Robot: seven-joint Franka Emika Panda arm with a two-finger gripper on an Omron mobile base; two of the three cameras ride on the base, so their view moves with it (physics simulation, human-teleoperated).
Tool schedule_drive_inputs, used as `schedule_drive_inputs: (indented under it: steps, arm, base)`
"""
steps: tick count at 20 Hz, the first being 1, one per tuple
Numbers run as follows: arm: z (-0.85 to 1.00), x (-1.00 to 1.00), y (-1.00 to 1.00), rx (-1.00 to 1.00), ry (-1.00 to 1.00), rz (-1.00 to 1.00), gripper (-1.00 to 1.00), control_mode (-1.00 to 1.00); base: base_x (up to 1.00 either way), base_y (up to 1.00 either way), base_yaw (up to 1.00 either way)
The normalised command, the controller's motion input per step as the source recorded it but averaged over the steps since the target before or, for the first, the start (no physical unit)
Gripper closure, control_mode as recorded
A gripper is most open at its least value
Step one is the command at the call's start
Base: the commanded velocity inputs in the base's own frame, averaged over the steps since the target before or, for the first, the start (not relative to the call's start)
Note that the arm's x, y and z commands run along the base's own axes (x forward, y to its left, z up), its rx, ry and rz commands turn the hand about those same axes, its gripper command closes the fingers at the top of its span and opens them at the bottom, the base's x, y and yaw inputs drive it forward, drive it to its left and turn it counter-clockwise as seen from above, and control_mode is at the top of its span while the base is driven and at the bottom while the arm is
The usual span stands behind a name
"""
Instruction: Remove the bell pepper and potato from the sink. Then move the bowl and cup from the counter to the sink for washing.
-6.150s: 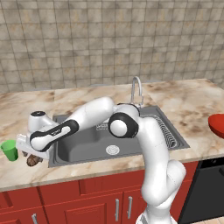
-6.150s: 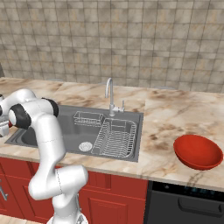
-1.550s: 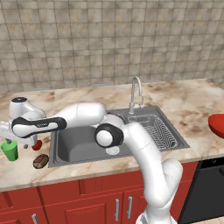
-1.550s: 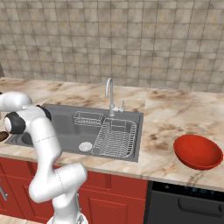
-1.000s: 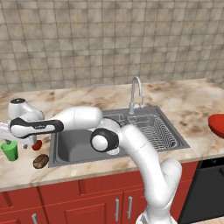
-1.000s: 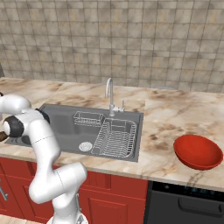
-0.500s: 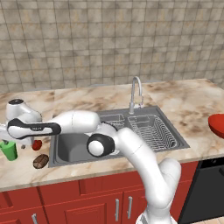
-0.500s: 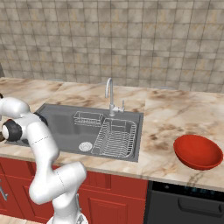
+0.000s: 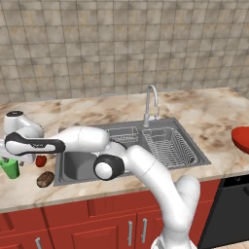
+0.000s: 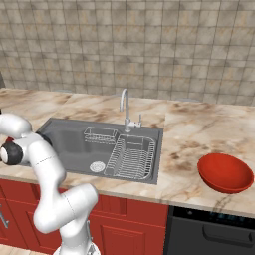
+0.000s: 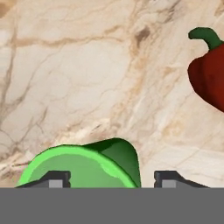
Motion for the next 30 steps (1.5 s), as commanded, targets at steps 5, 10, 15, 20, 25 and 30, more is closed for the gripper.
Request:
schedule_drive_inputs:
  steps: [5, 10, 15, 20, 25, 30]
  arm:
    - [-0.07, -0.16, 0.00, -0.02, 0.05, 0.01, 1.00, -1.00]
    - [-0.04, -0.16, -0.11, -0.03, 0.04, 0.00, 1.00, -1.00]
    - [0.01, -0.09, -0.23, -0.03, 0.01, 0.00, 1.00, -1.00]
    - [0.16, -0.03, -0.29, 0.00, 0.00, 0.00, 1.00, -1.00]
    - [0.27, -0.07, -0.35, 0.00, 0.00, 0.00, 1.00, -1.00]
    - [0.23, -0.21, -0.41, 0.00, -0.03, 0.00, 1.00, -1.00]
  base:
    - [0.00, 0.00, 0.00]
    - [0.00, 0.00, 0.00]
    - [0.00, 0.00, 0.00]
    - [0.00, 0.00, 0.00]
    - [0.00, 0.00, 0.00]
    - [0.00, 0.00, 0.00]
